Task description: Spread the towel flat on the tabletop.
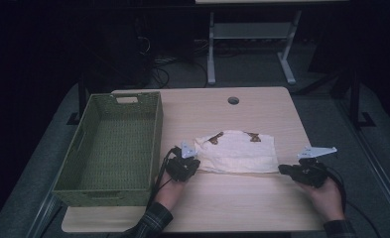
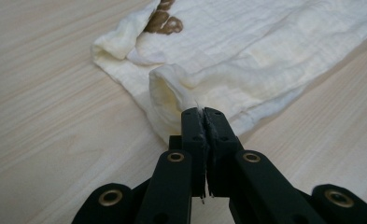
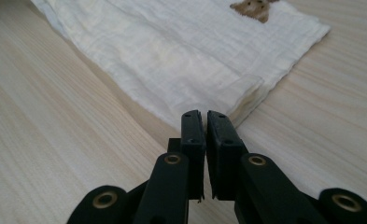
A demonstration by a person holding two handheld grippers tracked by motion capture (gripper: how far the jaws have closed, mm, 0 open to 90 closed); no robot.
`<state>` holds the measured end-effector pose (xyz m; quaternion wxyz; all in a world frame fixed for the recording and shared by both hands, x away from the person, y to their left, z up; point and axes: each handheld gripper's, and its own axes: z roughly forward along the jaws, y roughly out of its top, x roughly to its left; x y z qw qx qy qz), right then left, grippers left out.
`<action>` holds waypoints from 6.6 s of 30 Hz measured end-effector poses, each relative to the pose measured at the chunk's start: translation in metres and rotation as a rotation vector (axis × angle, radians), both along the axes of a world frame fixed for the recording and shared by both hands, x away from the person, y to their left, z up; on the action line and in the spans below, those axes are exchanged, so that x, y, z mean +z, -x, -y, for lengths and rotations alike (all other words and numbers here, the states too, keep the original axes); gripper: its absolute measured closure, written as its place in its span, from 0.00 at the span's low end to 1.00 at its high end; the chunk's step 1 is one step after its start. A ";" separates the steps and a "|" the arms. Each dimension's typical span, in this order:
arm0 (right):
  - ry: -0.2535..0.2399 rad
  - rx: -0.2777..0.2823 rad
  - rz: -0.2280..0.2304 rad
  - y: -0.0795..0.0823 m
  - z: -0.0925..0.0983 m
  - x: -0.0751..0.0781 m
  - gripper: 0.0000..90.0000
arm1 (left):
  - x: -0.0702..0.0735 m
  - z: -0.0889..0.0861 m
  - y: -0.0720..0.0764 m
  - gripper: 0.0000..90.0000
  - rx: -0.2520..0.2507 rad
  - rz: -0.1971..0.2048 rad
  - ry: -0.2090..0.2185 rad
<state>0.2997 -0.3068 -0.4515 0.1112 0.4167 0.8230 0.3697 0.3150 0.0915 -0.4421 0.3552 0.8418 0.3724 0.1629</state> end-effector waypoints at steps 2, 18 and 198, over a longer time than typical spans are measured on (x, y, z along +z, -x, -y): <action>-0.001 0.000 0.008 0.002 0.001 0.003 0.95 | 0.002 0.000 0.002 0.97 -0.003 0.004 -0.002; 0.013 0.002 0.009 0.001 0.000 0.001 0.95 | -0.017 0.000 -0.017 0.79 0.040 -0.020 0.017; 0.074 -0.180 0.033 -0.155 -0.003 -0.005 0.75 | -0.026 0.017 -0.139 0.69 0.243 0.012 0.037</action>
